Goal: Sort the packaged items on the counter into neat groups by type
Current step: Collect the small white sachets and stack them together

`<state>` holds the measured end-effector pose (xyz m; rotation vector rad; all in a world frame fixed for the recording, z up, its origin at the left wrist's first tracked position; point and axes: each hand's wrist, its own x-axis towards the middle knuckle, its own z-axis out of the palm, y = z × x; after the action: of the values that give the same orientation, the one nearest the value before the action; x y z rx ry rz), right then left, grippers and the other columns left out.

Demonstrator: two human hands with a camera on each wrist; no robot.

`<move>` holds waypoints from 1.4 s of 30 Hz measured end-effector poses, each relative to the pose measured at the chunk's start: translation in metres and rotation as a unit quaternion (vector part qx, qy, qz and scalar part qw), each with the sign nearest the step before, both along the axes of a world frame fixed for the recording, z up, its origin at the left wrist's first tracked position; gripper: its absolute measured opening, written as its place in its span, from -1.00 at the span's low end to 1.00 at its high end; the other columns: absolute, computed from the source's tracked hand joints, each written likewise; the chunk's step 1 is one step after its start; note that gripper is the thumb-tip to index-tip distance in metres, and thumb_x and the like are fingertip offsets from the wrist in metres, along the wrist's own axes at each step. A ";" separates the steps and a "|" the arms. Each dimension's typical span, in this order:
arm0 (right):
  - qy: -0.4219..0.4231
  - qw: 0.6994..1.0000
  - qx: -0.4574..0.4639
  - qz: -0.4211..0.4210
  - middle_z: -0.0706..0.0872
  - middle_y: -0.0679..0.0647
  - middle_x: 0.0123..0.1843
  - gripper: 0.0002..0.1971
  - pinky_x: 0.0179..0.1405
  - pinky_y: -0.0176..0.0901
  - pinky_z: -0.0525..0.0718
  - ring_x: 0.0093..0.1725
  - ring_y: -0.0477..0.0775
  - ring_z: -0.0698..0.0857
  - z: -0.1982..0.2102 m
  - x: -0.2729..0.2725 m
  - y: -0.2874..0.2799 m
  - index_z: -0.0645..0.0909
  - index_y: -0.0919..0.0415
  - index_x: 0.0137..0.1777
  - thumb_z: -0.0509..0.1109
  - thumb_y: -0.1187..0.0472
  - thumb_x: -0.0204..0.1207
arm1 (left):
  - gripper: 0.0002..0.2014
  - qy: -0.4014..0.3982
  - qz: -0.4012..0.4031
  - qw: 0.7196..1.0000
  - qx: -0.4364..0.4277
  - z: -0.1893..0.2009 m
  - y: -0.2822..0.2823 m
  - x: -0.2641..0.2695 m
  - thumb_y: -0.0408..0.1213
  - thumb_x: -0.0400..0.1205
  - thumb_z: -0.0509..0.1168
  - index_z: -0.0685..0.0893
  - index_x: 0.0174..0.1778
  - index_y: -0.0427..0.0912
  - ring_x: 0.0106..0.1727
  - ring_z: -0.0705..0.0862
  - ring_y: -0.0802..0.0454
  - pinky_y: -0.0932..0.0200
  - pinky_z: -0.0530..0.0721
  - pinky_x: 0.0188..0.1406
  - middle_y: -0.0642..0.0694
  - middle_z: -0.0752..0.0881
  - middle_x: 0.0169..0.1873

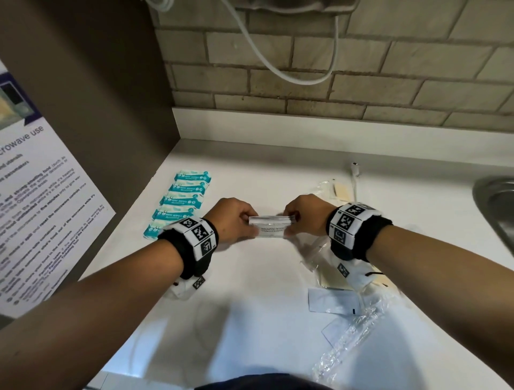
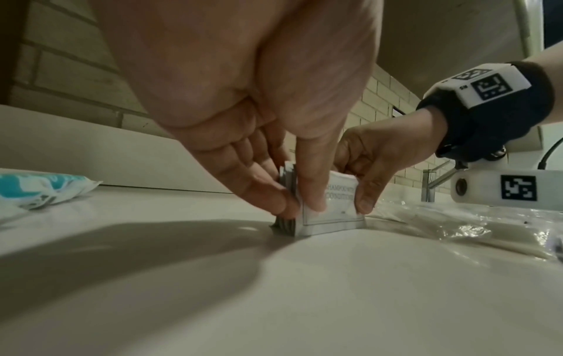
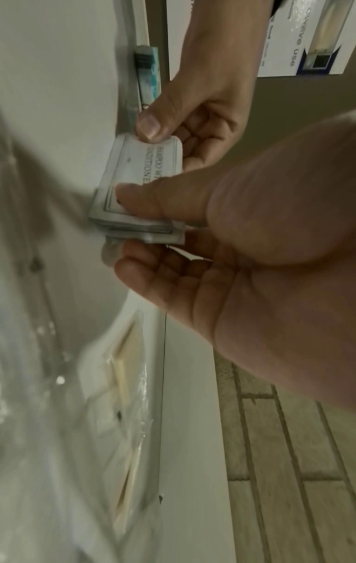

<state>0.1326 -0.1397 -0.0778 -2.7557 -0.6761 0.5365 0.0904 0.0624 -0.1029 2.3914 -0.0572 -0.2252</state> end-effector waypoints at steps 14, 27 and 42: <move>0.125 0.960 0.214 -0.129 0.73 0.18 -0.20 -0.59 -0.23 -0.10 0.66 -0.32 0.14 0.61 0.017 0.050 0.018 0.48 0.23 0.15 0.57 0.40 0.38 | -0.68 0.101 0.095 0.975 -0.174 0.030 0.032 0.050 -0.30 0.47 0.56 0.65 0.08 -0.20 -0.26 0.70 0.03 0.26 0.70 -0.16 -0.16 0.78 -0.12; 0.169 0.952 0.165 -0.193 0.70 0.14 -0.39 -0.94 -0.29 -0.22 0.76 -0.44 0.02 0.64 -0.009 0.110 0.064 0.71 0.39 -0.18 0.49 0.37 0.45 | -0.80 0.119 0.188 0.968 -0.113 0.006 0.042 0.119 -0.30 0.52 0.49 0.62 -0.33 -0.24 -0.38 0.62 -0.12 -0.08 0.76 -0.18 -0.33 0.73 -0.31; 0.053 0.994 0.022 -0.097 0.47 0.11 0.51 -0.26 0.32 -0.12 0.55 0.41 0.15 0.54 -0.005 0.112 0.072 0.32 0.16 0.60 0.49 -0.02 0.46 | -0.49 0.115 0.082 0.988 0.055 0.006 0.046 0.146 -0.13 0.47 0.50 0.59 0.32 -0.19 0.06 0.78 -0.11 0.07 0.71 0.18 -0.16 0.74 0.15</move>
<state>0.2450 -0.0681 -0.0827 -2.6916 -0.3851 0.6112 0.2362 0.1088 -0.0968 2.4466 0.2638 -0.4352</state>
